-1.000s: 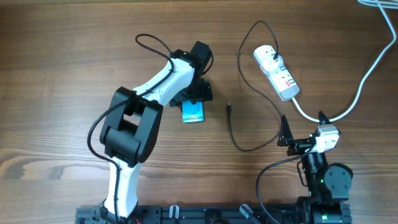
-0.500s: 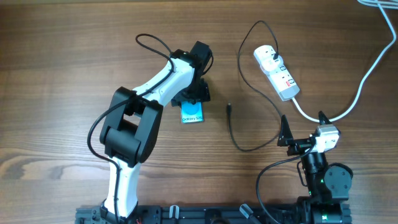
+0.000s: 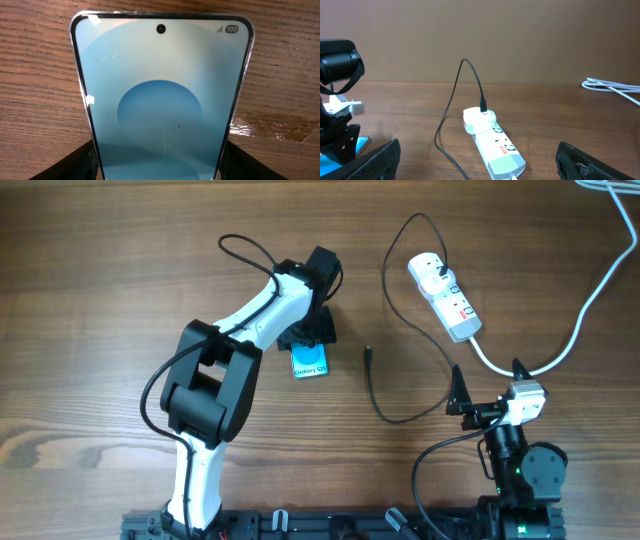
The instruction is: Plug charger to phone and switch on socket
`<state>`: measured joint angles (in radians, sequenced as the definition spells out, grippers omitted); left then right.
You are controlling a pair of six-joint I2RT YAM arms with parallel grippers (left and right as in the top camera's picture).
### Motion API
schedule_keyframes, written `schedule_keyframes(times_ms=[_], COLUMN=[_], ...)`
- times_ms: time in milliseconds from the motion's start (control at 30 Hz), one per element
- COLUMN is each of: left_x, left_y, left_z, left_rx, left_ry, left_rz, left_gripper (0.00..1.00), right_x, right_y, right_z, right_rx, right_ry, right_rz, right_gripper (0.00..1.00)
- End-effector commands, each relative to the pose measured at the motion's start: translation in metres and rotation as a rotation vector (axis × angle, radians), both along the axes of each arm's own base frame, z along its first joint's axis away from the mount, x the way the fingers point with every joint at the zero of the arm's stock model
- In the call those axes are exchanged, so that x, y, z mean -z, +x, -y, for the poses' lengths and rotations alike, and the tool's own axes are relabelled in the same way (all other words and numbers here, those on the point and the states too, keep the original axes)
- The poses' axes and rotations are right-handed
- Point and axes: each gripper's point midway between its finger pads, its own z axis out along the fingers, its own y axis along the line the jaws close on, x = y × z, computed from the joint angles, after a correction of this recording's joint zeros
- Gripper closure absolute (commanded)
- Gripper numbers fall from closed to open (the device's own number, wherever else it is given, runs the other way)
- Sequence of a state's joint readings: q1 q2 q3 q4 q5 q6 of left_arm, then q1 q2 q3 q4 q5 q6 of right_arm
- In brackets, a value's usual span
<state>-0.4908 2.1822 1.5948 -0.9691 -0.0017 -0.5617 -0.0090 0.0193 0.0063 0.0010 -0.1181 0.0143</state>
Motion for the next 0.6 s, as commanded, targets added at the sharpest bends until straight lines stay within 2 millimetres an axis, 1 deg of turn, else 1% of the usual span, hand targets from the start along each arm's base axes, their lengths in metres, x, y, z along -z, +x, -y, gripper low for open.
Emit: schedule_keyframes(times_ms=[0, 67, 233, 367, 433, 567], left_x=[0.006, -0.002, -0.038, -0.056, -0.059, -0.057], left_y=[-0.008, -0.006, 0.002, 0.002, 0.002, -0.001], left_z=[-0.003, -0.003, -0.002, -0.002, -0.002, -0.003], left_rx=[0.002, -0.002, -0.008, -0.015, -0.015, -0.014], left_ry=[0.007, 0.005, -0.024, -0.040, -0.042, -0.036], left_rz=[-0.038, -0.036, 0.018, 0.049, 0.053, 0.043], left_gripper=[0.30, 0.30, 0.30, 0.30, 0.29, 0.29], right_x=[-0.002, -0.002, -0.002, -0.002, -0.002, -0.002], right_y=[0.000, 0.000, 0.000, 0.000, 0.000, 0.000], right_z=[0.002, 0.002, 0.002, 0.002, 0.002, 0.002], right_rx=[0.012, 0.012, 0.012, 0.012, 0.012, 0.012], right_ry=[0.012, 0.012, 0.012, 0.012, 0.012, 0.012], right_rz=[0.008, 0.008, 0.008, 0.007, 0.007, 0.008], right_gripper=[0.00, 0.00, 0.00, 0.00, 0.00, 0.00])
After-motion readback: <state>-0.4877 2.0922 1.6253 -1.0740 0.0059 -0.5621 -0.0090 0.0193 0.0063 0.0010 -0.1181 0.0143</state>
